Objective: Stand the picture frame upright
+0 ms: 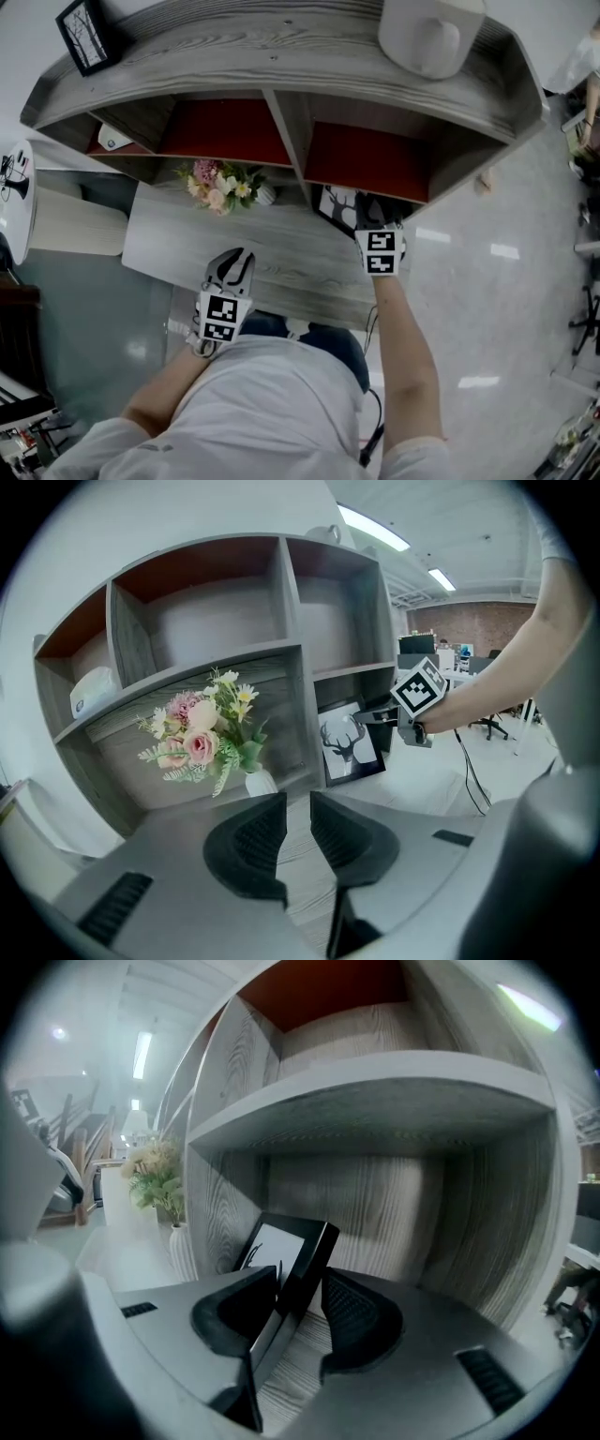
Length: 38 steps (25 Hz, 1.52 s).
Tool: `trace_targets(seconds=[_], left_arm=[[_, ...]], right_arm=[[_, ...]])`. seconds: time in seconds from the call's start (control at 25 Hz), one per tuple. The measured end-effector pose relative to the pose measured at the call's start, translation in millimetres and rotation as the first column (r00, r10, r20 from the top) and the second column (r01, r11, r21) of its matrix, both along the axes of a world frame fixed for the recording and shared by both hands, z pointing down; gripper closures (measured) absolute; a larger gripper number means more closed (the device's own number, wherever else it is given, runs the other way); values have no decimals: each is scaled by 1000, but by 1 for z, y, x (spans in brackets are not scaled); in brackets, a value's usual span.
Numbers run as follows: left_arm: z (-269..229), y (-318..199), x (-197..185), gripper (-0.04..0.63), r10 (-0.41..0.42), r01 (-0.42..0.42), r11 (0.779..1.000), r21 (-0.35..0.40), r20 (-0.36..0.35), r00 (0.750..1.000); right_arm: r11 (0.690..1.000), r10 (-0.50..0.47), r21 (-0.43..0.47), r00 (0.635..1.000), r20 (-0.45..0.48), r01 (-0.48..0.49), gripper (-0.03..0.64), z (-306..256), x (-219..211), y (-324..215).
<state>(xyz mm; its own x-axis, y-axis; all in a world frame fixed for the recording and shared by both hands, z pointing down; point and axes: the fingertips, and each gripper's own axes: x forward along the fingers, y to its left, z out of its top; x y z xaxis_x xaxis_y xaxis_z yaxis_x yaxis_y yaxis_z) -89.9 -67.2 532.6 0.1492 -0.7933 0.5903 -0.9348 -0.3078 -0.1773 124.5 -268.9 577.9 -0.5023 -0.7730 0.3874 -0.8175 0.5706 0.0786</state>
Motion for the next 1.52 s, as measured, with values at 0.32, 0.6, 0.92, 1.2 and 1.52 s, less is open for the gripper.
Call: trace_targets(seconds=[0.32, 0.6, 0.92, 1.2, 1.52], left_arm=[[3, 5, -4, 514, -13, 13, 1000, -12, 8, 1000], [5, 8, -6, 514, -28, 28, 999, -21, 17, 999], [6, 12, -8, 514, -43, 44, 999, -29, 25, 999], [10, 16, -8, 514, -53, 54, 998, -43, 24, 998], [12, 18, -7, 514, -53, 54, 997, -49, 23, 998]], right_arm=[[994, -11, 108, 998, -69, 19, 465, -14, -13, -18], [996, -8, 85, 997, -77, 15, 462, -7, -8, -36], [994, 15, 109, 992, -129, -1, 453, -8, -2, -52], [997, 73, 32, 990, -125, -69, 453, 11, 12, -57], [990, 121, -58, 988, -97, -127, 449, 29, 18, -50]])
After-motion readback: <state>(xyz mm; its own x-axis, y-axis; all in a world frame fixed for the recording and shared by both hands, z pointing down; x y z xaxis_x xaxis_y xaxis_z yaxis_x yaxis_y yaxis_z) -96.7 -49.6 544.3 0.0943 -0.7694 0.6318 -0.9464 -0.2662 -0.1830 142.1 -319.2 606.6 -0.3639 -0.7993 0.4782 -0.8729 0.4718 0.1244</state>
